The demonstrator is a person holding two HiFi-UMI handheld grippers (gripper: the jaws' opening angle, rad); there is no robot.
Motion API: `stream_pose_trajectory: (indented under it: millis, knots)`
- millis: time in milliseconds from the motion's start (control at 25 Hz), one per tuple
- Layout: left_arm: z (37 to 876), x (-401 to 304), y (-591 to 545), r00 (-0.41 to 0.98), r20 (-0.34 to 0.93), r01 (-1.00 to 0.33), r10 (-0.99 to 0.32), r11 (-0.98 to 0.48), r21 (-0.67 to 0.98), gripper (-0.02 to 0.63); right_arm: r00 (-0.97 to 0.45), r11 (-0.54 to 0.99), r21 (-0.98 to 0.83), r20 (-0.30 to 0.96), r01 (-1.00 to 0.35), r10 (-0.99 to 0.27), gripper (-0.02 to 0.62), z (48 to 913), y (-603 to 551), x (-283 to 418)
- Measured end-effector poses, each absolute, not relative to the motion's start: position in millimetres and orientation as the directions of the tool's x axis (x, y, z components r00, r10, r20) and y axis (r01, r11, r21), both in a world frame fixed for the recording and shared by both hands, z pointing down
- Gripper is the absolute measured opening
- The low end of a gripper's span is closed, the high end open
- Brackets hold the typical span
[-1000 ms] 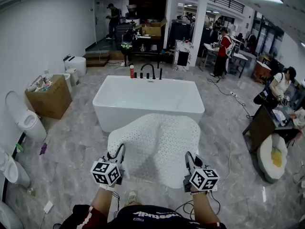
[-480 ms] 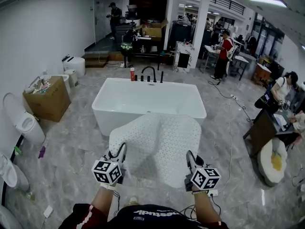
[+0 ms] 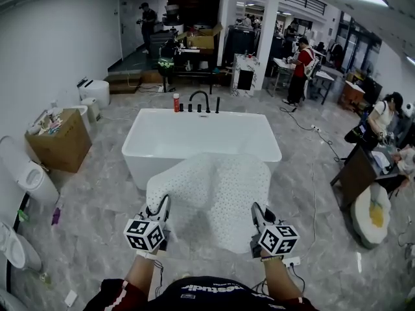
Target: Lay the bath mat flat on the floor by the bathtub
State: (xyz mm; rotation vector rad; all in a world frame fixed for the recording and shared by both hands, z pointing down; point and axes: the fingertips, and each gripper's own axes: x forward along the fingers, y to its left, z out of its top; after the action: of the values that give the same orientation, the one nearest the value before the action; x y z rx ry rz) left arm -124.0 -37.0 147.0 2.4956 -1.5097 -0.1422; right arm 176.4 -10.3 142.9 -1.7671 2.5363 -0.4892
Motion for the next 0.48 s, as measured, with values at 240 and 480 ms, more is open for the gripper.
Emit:
stream_pose_trajectory:
  millis: [240,480]
  knots:
    - [154.8,-149.9,-72.0,0.466,0.037,-0.859,-0.884,-0.442,0.259,0.032,-0.357,0.307,-0.253,0.180,-0.917,-0.917,0.046,144.6,-44.2,153.0]
    - [157.1,-170.6,-99.6,0.470,0.032,-0.855,-0.882,-0.446,0.264,0.032,-0.346,0.297,-0.248,0.185,-0.922,-0.920,0.046,146.2,-68.4,134.7]
